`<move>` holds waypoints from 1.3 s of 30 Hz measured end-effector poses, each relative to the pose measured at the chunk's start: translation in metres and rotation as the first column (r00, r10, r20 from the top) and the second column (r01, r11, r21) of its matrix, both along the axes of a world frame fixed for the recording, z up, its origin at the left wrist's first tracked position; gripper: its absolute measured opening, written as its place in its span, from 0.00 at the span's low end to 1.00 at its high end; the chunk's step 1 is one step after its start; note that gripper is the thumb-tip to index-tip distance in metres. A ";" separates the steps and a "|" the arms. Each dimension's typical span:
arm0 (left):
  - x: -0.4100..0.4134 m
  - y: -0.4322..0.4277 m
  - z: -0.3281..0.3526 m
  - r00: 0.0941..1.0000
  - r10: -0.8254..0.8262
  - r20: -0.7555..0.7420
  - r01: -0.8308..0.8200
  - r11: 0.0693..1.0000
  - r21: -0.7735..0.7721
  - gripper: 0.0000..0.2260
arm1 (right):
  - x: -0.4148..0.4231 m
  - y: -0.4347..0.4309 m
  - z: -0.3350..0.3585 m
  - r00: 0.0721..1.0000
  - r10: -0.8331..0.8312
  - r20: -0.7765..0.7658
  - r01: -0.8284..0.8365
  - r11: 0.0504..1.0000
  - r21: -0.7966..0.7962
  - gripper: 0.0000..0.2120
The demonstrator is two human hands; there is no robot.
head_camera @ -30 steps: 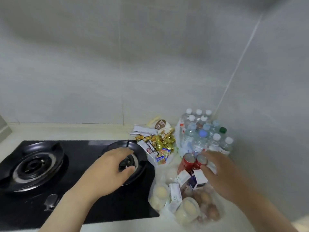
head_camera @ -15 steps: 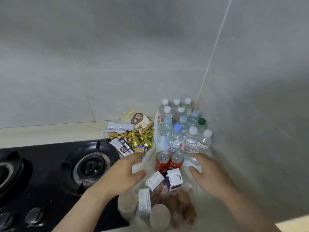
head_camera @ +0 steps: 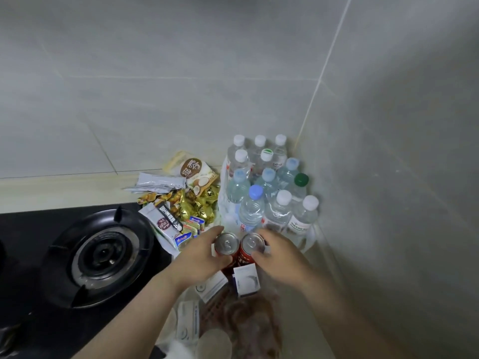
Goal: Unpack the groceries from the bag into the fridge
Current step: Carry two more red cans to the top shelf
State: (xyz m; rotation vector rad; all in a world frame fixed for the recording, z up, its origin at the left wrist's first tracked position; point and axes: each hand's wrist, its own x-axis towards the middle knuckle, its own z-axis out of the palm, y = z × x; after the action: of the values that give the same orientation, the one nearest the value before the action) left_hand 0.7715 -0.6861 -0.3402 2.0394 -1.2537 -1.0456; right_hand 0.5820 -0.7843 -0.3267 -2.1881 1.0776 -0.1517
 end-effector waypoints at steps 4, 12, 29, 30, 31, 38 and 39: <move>0.003 -0.014 -0.005 0.998 -0.050 0.038 0.050 0.999 -0.015 0.27 | 0.009 -0.002 -0.009 0.999 -0.048 -0.011 0.048 0.997 0.064 0.10; 0.006 -0.027 -0.011 0.981 -0.127 0.145 0.124 0.992 0.033 0.27 | 0.017 0.000 -0.012 0.990 -0.138 -0.023 0.140 0.977 0.158 0.14; 0.024 -0.022 0.037 0.993 0.006 -0.116 -0.030 0.978 -0.207 0.18 | 0.011 0.013 0.031 0.863 -0.432 0.261 0.396 0.900 0.180 0.19; 0.026 -0.021 0.046 0.990 0.008 -0.143 -0.040 0.974 -0.221 0.19 | 0.010 0.015 0.039 0.854 -0.432 0.289 0.402 0.901 0.162 0.19; 0.027 -0.020 0.055 0.985 0.013 -0.171 -0.054 0.971 -0.232 0.21 | 0.009 0.016 0.046 0.843 -0.437 0.314 0.412 0.899 0.146 0.20; 0.025 -0.019 0.095 0.898 0.061 -0.435 -0.207 0.932 -0.298 0.23 | -0.006 0.029 0.093 0.646 -0.570 0.507 0.472 0.821 0.321 0.20; 0.023 -0.017 0.100 0.884 0.042 -0.465 -0.205 0.930 -0.306 0.23 | -0.009 0.032 0.099 0.615 -0.582 0.532 0.472 0.812 0.343 0.19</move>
State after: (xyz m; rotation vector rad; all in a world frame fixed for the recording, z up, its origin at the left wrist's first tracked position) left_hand 0.7941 -0.7034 -0.2399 1.4745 -0.9631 -1.0698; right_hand 0.5728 -0.7527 -0.2278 -1.4125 1.2422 -0.9490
